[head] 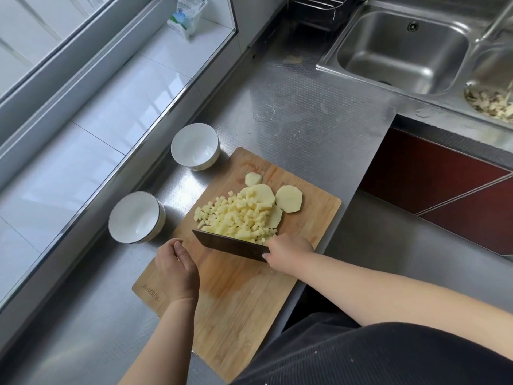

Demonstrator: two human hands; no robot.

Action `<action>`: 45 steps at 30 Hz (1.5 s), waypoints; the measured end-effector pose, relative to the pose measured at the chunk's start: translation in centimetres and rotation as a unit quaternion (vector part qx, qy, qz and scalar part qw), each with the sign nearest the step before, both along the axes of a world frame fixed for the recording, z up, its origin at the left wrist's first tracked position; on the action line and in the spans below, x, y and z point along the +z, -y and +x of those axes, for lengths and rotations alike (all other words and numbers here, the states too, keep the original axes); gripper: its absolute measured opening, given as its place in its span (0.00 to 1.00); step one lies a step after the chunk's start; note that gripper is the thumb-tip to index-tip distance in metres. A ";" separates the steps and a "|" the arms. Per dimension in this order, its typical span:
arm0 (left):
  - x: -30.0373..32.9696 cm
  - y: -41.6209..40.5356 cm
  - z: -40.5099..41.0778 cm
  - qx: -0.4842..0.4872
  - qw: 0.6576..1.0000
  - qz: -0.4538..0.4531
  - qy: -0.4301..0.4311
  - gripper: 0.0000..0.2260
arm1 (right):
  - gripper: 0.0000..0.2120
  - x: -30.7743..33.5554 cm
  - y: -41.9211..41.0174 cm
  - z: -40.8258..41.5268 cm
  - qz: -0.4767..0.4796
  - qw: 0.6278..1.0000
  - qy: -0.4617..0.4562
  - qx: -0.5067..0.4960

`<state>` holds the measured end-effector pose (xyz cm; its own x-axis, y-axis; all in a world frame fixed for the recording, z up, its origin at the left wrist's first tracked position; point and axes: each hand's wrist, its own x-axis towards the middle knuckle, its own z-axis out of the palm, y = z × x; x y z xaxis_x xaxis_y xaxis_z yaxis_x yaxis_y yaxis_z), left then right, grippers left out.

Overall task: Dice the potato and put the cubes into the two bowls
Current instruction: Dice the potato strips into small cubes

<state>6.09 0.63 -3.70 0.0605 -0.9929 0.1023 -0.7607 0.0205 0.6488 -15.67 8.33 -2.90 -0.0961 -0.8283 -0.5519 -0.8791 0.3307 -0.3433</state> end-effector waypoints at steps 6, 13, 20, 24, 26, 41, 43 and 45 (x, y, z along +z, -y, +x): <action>1.9 1.8 -1.3 0.000 0.998 -0.036 -0.049 0.07 | 0.14 0.7 -0.5 -2.3 -0.107 0.990 -0.033 0.085; 6.2 4.5 -5.0 -0.151 0.985 0.059 -0.061 0.03 | 0.22 0.2 -1.3 -4.5 -0.268 0.944 -0.111 0.159; 3.6 1.6 -8.0 -0.376 0.902 0.112 0.181 0.13 | 0.27 -0.5 -1.9 -5.6 -0.342 0.923 -0.111 0.134; 2.4 1.4 -7.2 -0.334 0.908 0.153 0.201 0.13 | 0.27 -0.9 -2.2 -6.2 -0.382 0.911 -0.103 0.116; 2.0 1.9 -6.6 -0.304 0.918 0.161 0.197 0.12 | 0.28 -1.2 -2.4 -6.3 -0.390 0.909 -0.099 0.110; 2.9 4.2 -9.9 -0.322 0.900 0.279 0.094 0.10 | 0.32 -1.3 -3.3 -6.6 -0.409 0.887 -0.098 0.192; 3.1 3.5 -10.7 -0.381 0.857 0.323 0.125 0.12 | 0.33 -1.1 -3.2 -6.6 -0.411 0.885 -0.094 0.196; 2.7 3.4 -10.9 -0.385 0.851 0.329 0.142 0.12 | 0.33 -1.0 -3.2 -6.6 -0.412 0.885 -0.086 0.198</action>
